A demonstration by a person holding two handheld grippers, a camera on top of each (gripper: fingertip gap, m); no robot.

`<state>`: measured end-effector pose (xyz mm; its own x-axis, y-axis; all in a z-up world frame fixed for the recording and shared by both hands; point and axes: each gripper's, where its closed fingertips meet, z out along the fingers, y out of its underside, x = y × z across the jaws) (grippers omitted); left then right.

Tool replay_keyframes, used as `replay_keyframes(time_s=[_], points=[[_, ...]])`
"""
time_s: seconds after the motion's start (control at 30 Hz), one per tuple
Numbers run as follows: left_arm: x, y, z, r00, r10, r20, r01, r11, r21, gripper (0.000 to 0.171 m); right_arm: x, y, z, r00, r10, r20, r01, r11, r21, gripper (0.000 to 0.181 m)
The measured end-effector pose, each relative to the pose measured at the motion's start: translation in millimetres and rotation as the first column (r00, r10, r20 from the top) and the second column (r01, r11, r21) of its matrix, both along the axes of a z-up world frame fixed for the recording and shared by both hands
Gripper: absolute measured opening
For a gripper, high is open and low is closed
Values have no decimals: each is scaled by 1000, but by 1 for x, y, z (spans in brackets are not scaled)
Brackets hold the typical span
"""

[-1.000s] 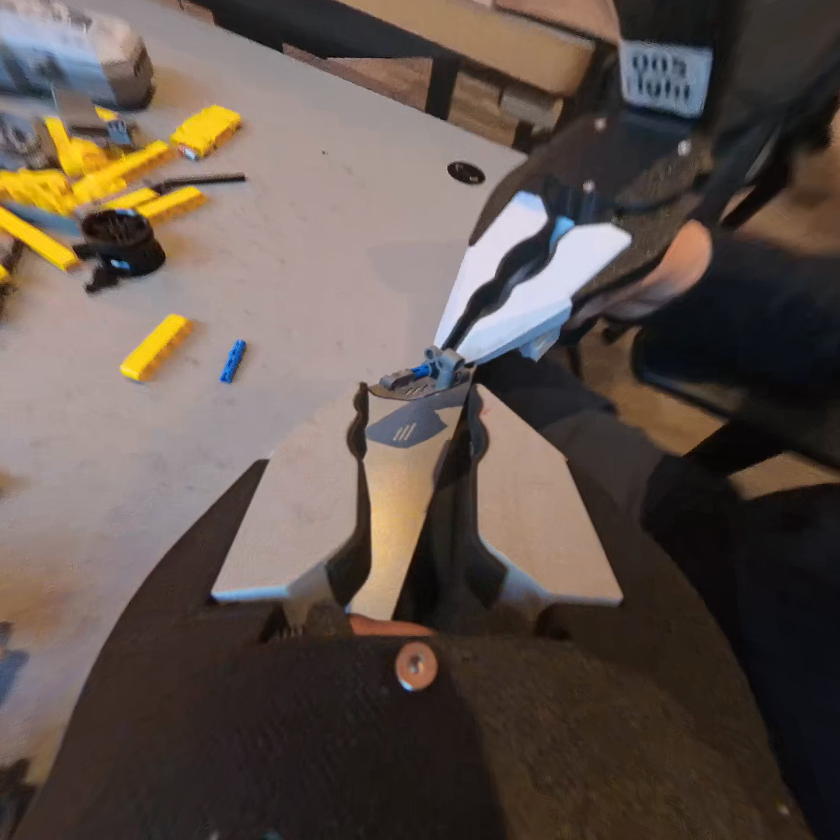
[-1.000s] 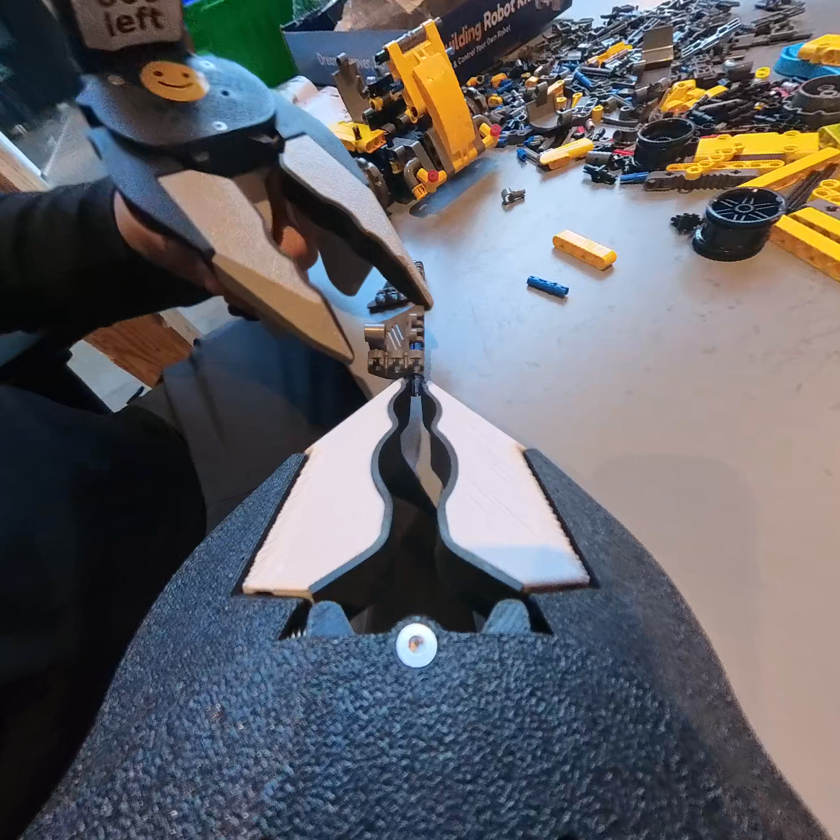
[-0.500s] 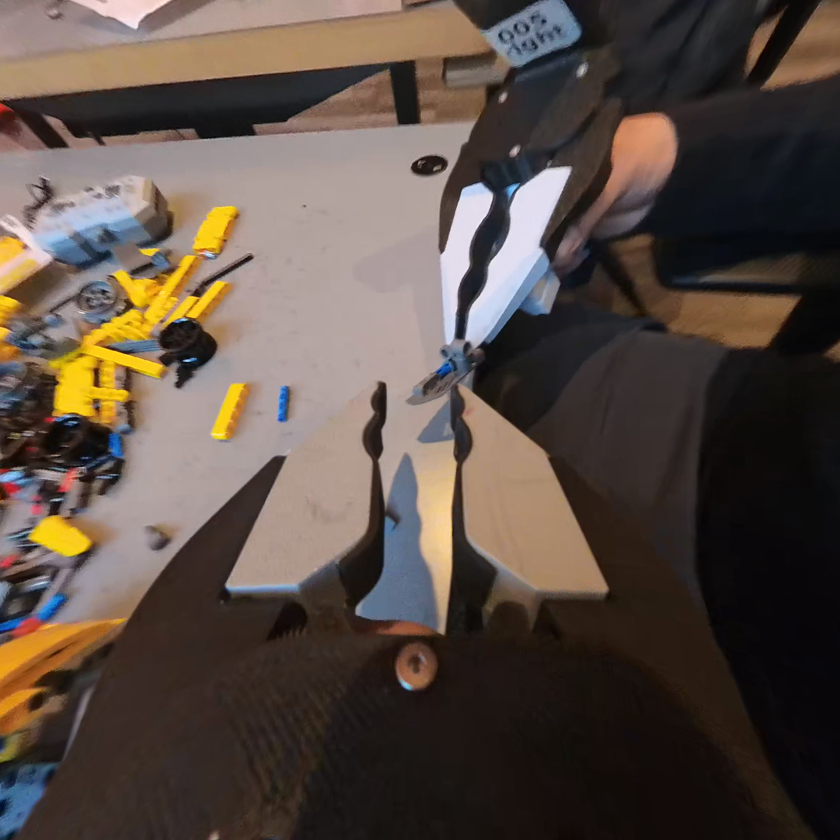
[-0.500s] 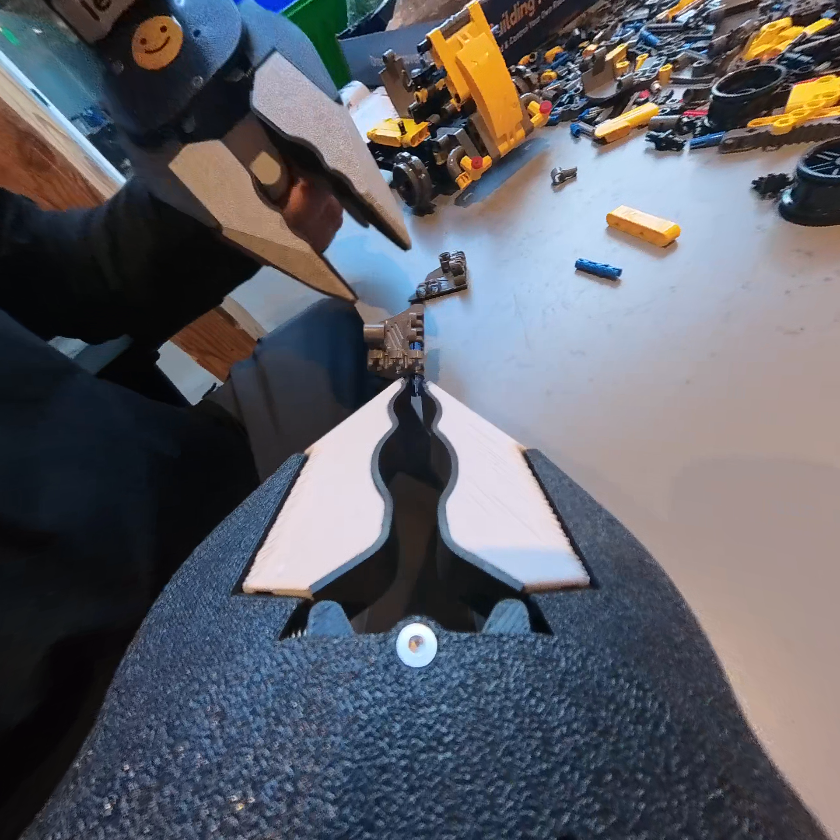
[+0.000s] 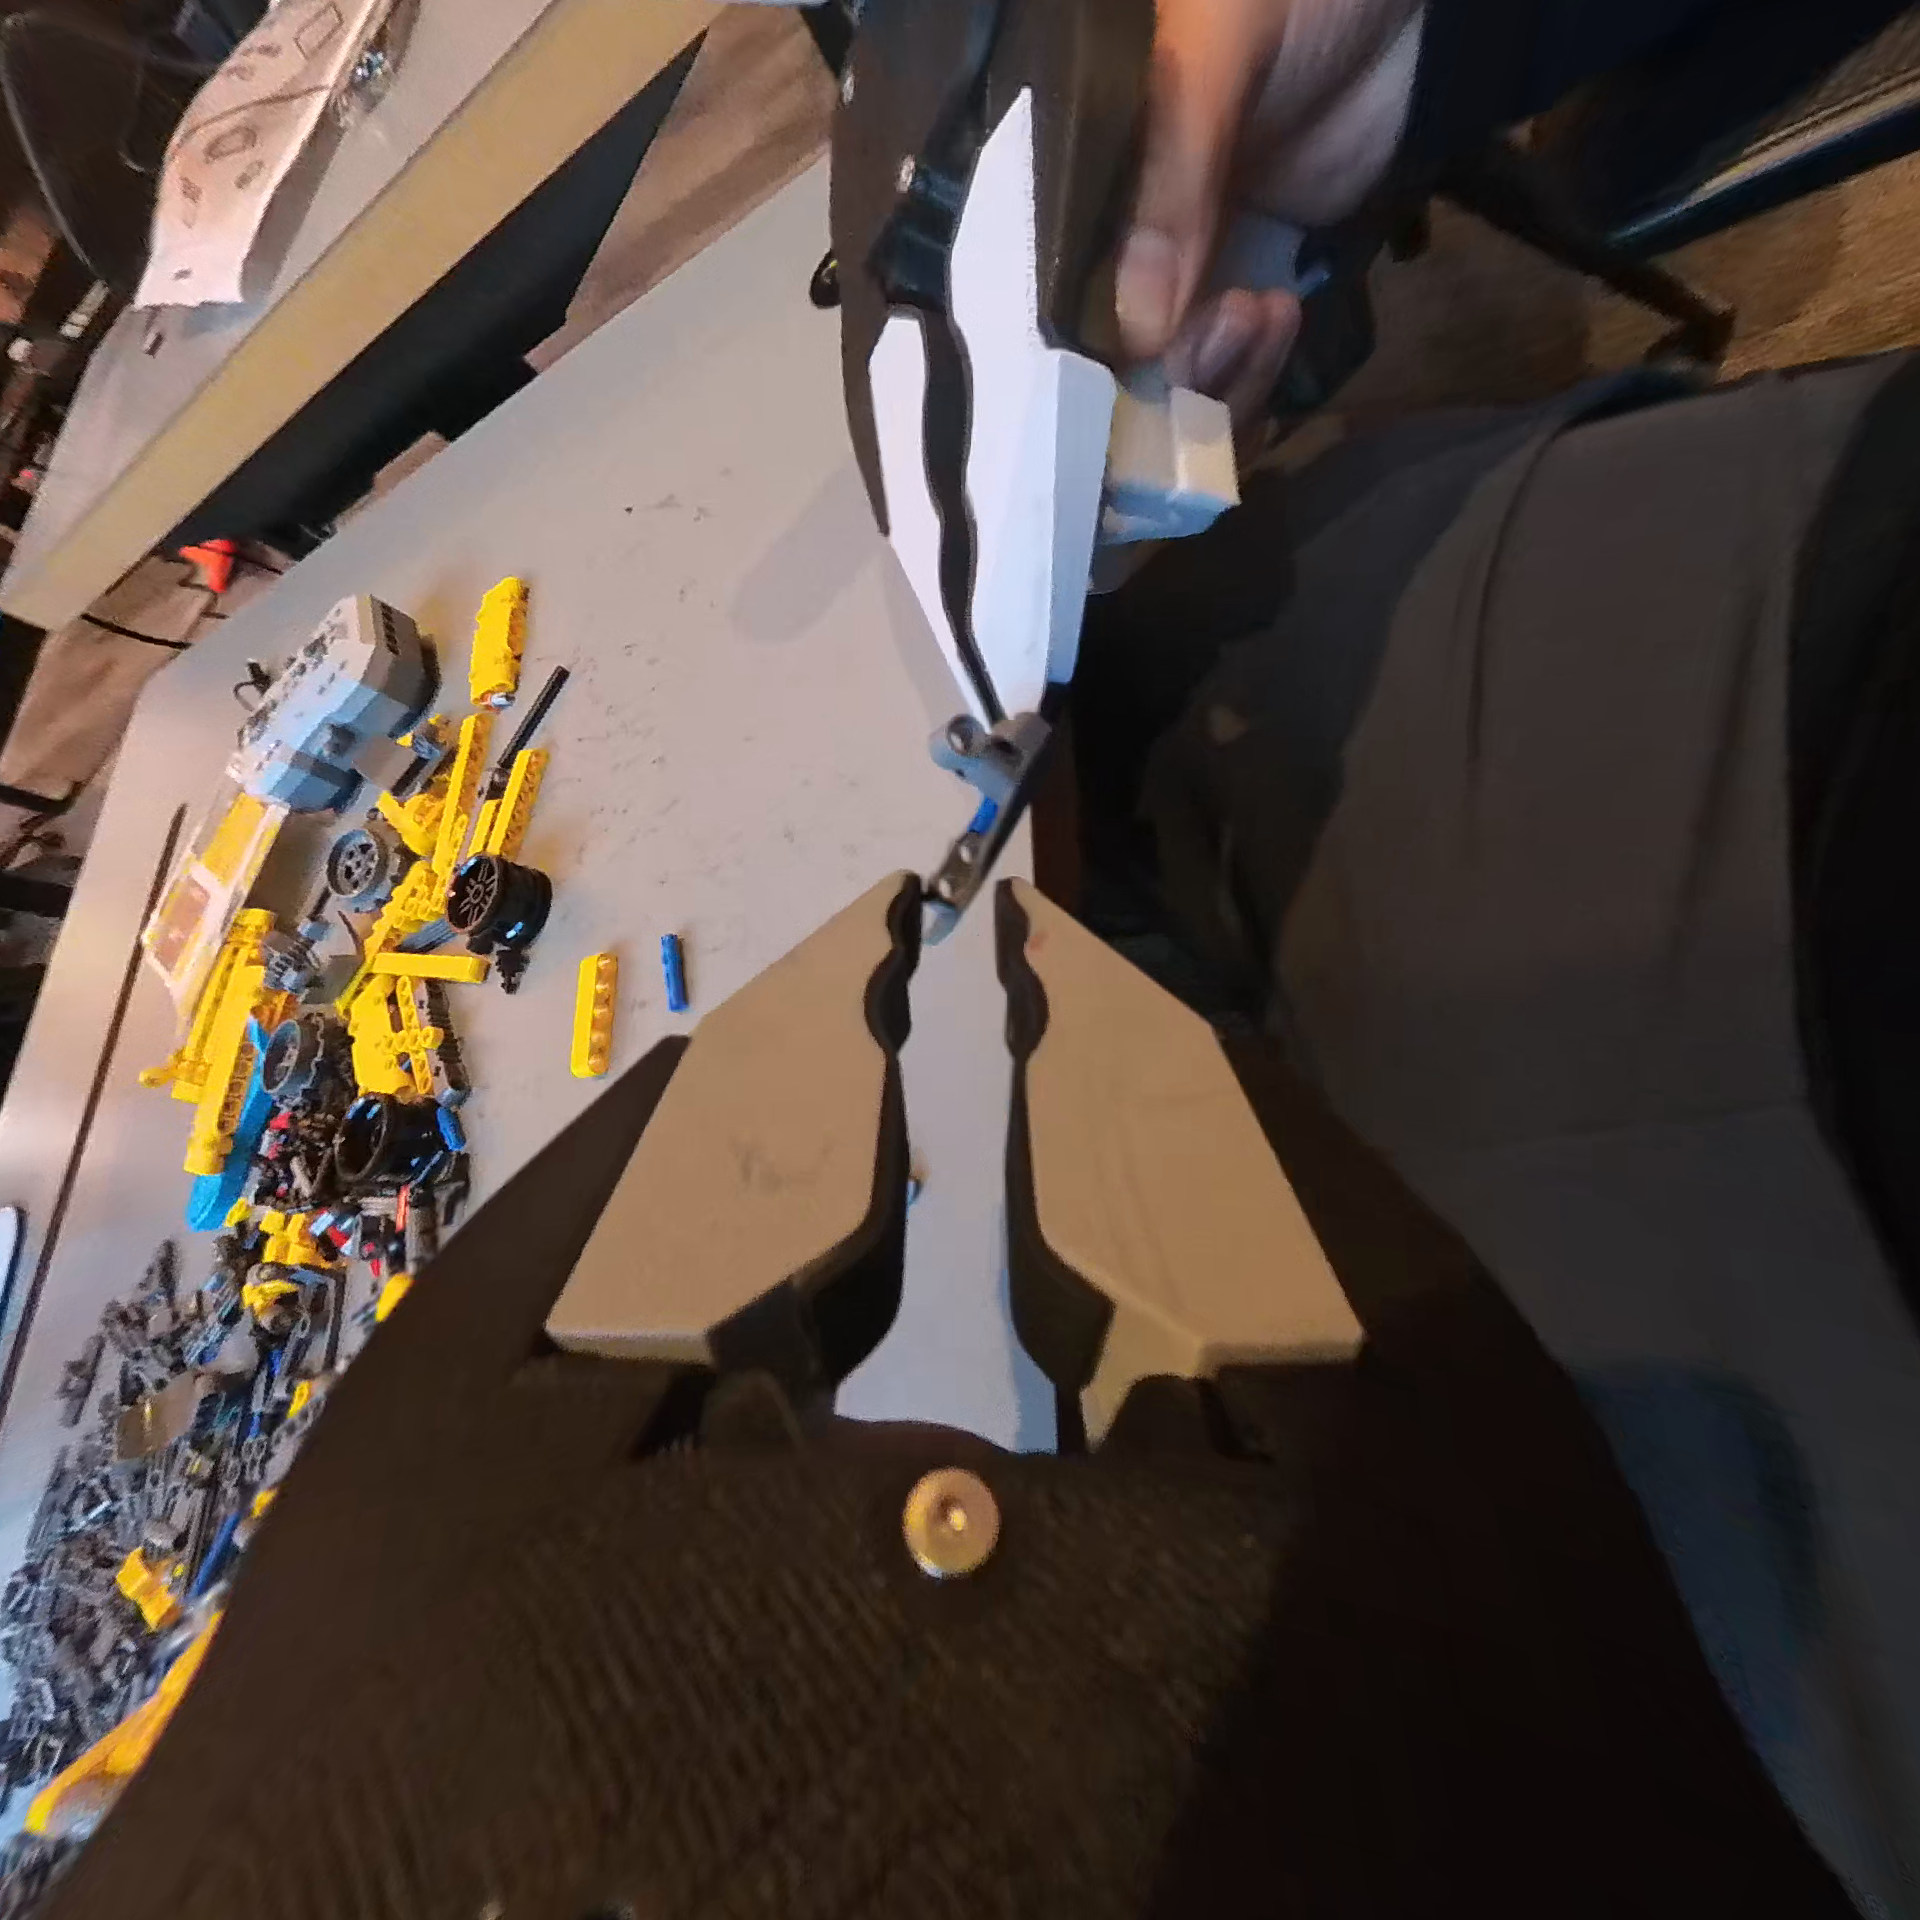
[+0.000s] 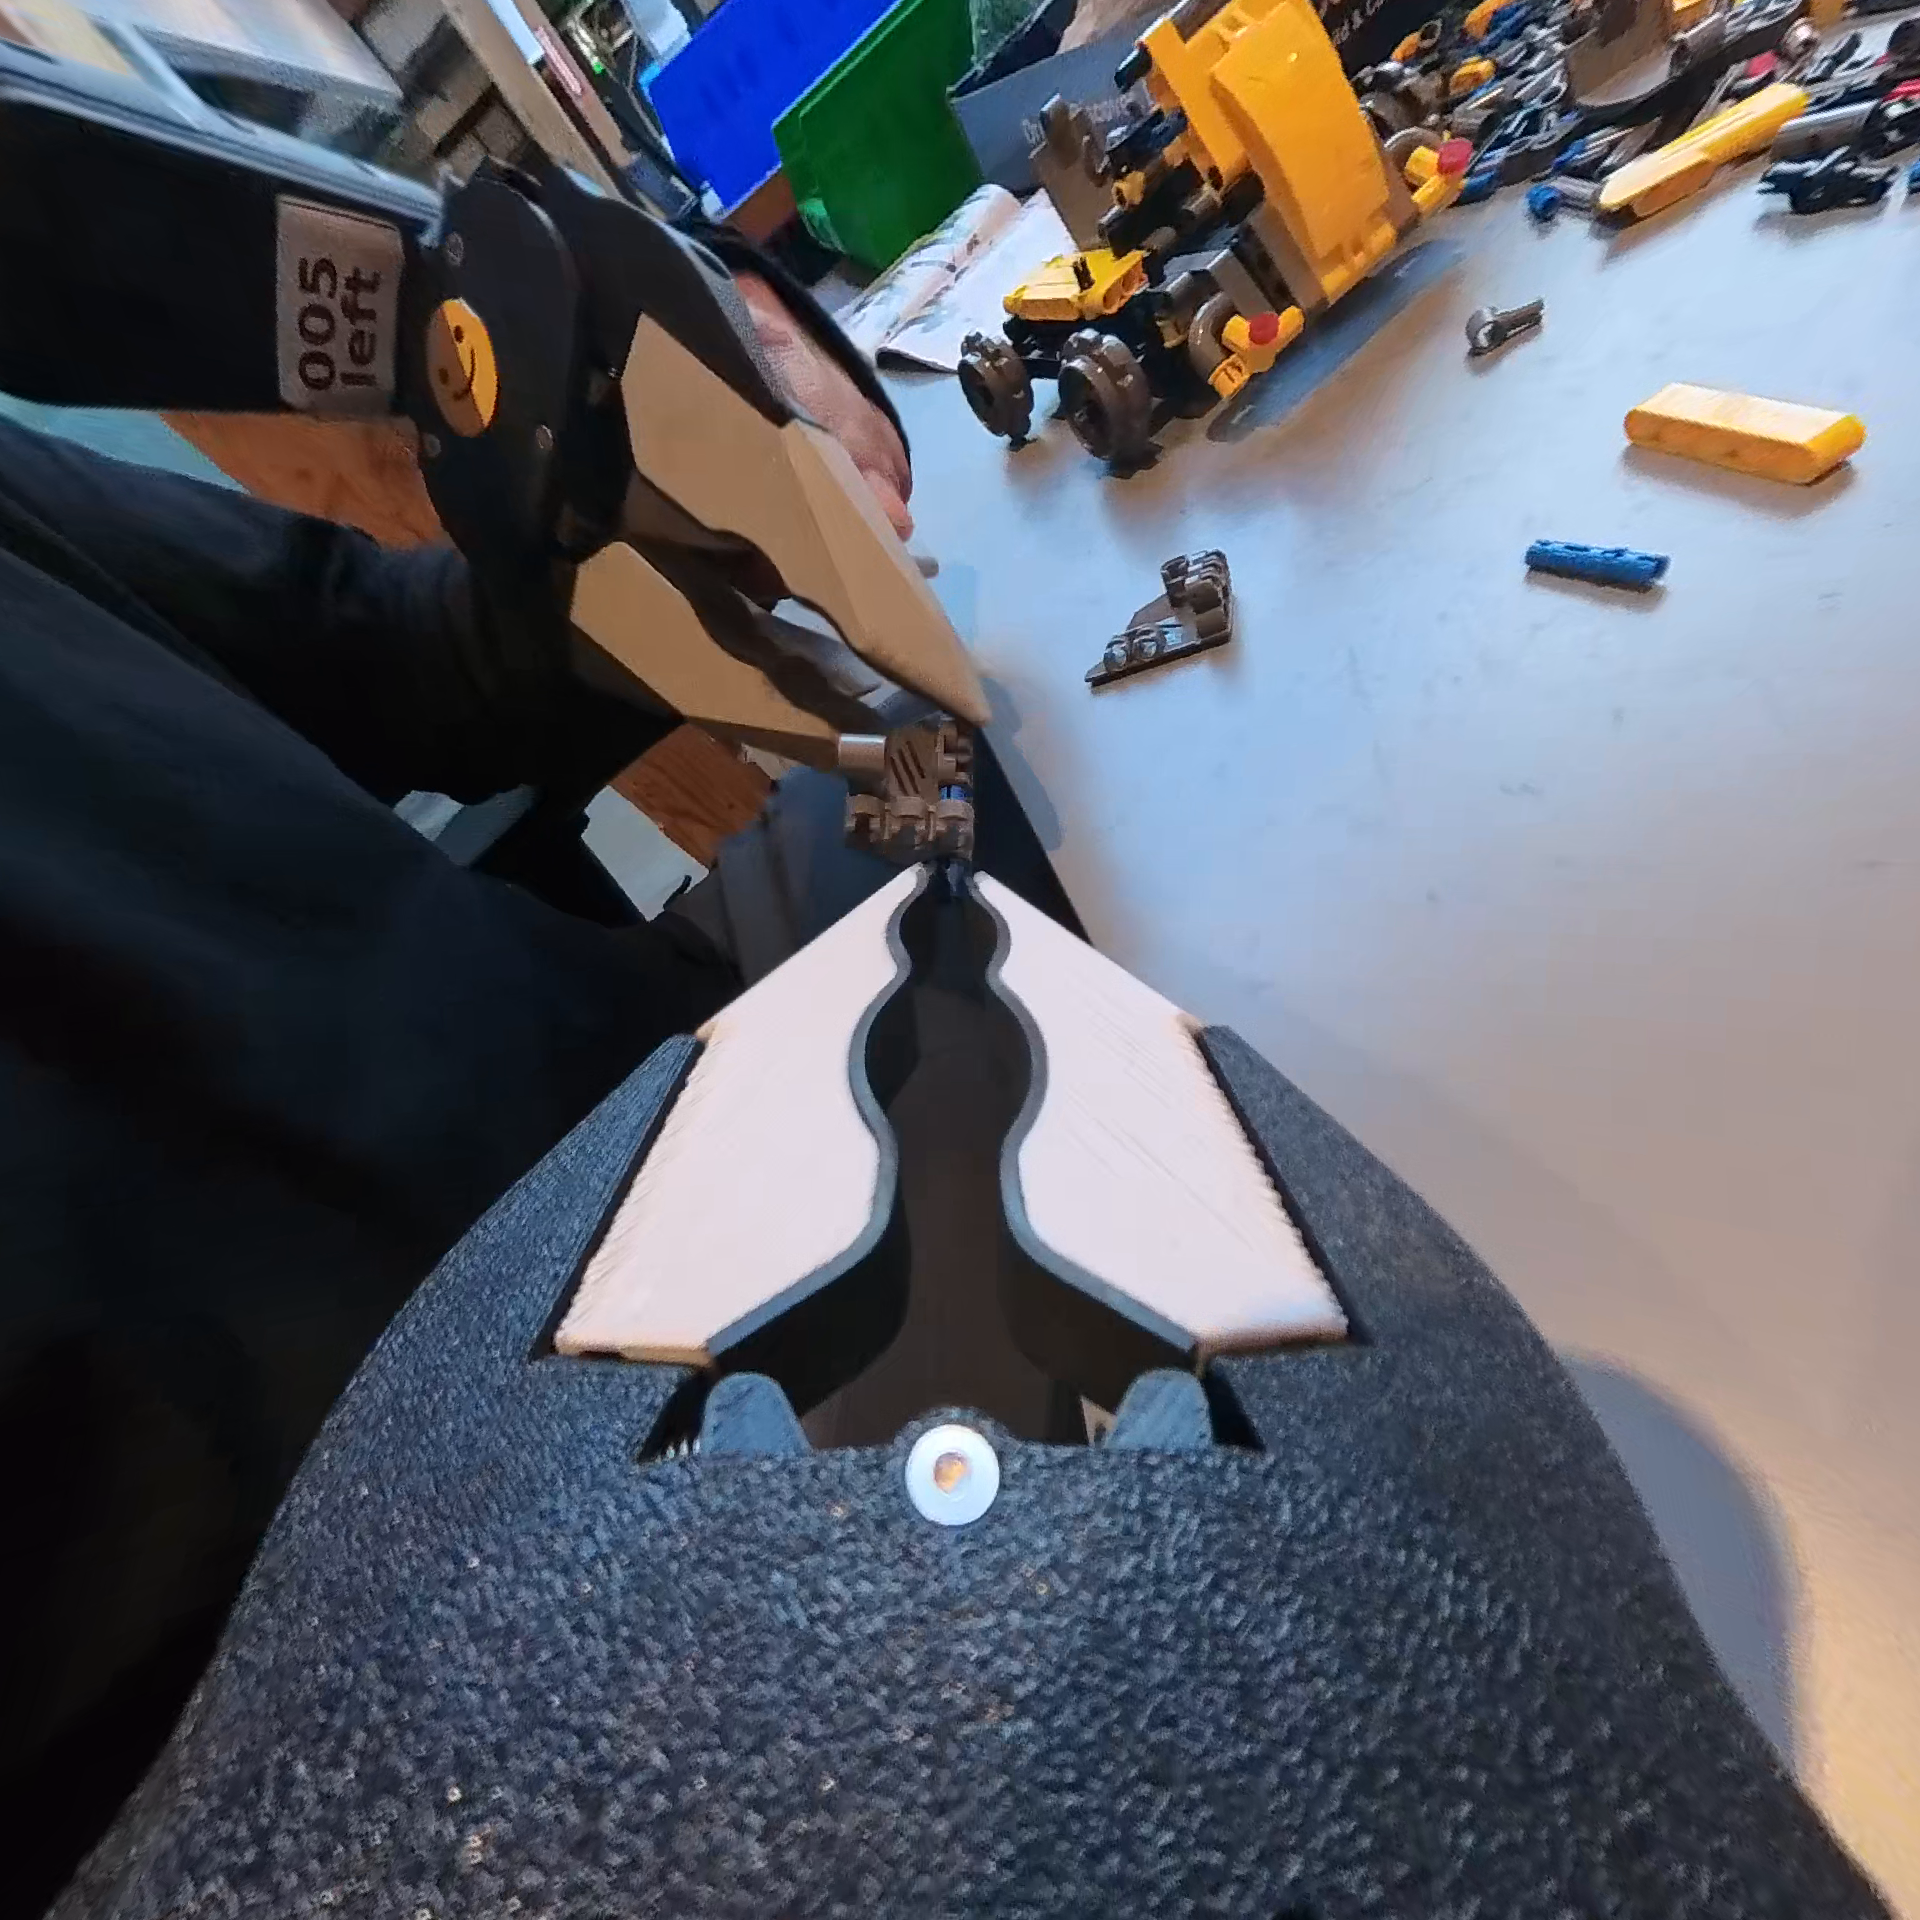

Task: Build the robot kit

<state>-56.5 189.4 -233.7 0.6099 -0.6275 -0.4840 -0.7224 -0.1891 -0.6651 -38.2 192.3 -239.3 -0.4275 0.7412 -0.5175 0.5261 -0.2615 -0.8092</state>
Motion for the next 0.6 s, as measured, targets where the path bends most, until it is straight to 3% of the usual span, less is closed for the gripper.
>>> replay_keyframes(time_s=[0.03, 0.17, 0.27, 0.4, 0.6], points=[[-1, 0, -2, 1000, 11, -1, -11, 1000, -3, 9, 0, -1, -1, 1000, 2, 4, -2, 1000, -3, 4], [-3, -1, -3, 986, 72, 147, -62, 995, -73, 7, -3, 1, 4, 1000, -17, -9, 16, 998, -56, 4], [-4, 2, 10, 918, 145, 370, -107, 987, -120, 6, -9, 12, 26, 990, -83, -111, 73, 993, -90, 5], [-6, 6, 31, 693, 211, 689, -91, 974, -208, 6, -12, 28, 54, 952, -177, -251, 161, 983, -84, 17], [-3, 1, 52, 413, 186, 892, -18, 980, -196, 6, -15, 28, 82, 886, -227, -405, 233, 972, -35, 16]])
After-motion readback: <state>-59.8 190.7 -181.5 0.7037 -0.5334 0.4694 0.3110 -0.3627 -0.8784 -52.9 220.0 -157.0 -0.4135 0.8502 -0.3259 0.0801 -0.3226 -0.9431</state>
